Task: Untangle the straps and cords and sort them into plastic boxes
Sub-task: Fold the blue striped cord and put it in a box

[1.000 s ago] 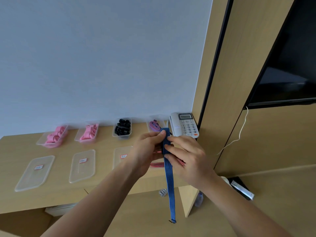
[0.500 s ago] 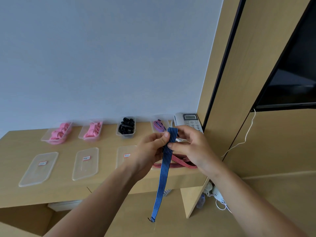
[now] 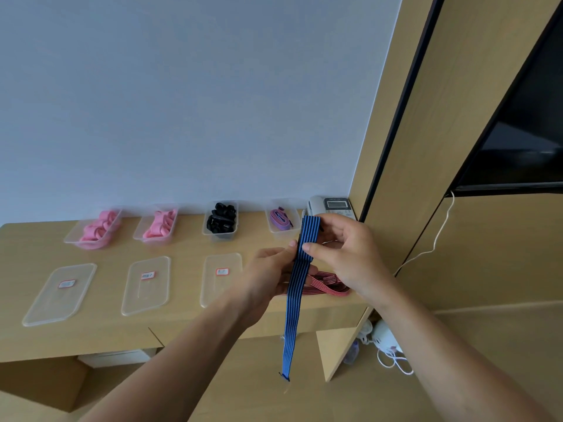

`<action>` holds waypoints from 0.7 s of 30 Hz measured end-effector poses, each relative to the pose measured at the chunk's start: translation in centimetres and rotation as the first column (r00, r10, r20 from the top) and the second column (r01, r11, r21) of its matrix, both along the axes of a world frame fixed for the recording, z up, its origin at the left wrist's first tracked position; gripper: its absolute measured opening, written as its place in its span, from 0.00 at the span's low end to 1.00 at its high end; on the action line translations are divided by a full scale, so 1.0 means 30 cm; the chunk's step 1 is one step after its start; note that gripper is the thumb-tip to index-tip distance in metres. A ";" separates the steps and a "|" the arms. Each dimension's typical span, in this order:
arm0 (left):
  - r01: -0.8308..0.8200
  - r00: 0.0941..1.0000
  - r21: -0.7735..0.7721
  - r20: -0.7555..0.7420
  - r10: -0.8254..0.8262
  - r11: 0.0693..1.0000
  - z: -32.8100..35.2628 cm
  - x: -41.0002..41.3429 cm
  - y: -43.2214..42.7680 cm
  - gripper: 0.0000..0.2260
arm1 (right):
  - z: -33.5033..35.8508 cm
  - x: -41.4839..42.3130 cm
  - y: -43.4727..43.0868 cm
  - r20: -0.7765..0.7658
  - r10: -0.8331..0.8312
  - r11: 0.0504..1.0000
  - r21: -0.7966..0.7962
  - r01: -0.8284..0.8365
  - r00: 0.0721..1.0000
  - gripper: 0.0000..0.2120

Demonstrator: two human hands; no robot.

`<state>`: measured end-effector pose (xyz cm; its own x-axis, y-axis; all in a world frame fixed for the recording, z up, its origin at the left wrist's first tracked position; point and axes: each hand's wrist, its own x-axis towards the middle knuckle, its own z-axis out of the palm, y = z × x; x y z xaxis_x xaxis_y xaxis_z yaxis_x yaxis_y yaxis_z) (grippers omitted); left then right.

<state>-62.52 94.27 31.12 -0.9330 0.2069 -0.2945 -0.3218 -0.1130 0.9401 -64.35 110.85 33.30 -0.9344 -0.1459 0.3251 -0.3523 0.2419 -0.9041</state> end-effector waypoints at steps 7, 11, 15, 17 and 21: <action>-0.011 0.993 0.020 0.121 0.009 1.000 0.021 0.018 0.013 0.23 | -0.038 0.036 -0.019 -0.193 -0.135 0.987 0.062 0.149 0.972 0.17; -0.047 0.987 0.079 0.155 0.034 0.996 0.036 0.018 0.009 0.22 | -0.074 0.072 -0.020 -0.469 -0.136 0.960 0.157 0.234 0.873 0.19; -0.059 0.992 0.136 0.115 0.044 0.989 0.052 0.016 -0.010 0.14 | -0.124 0.110 -0.020 -0.618 -0.011 0.941 0.259 0.216 0.786 0.21; -0.070 0.995 0.151 0.083 0.058 0.986 0.054 0.014 -0.021 0.10 | -0.137 0.121 -0.013 -0.620 0.035 0.937 0.294 0.191 0.784 0.19; -0.052 0.999 0.124 0.003 0.053 0.991 0.060 0.017 -0.033 0.08 | -0.119 0.142 0.000 -0.619 0.068 0.943 0.297 0.152 0.783 0.10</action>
<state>-62.02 93.27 32.92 -0.9437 0.1924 -0.2691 -0.3117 -0.2452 0.9180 -60.10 110.85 29.72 -0.5575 -0.3073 0.7712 -0.7844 0.4993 -0.3680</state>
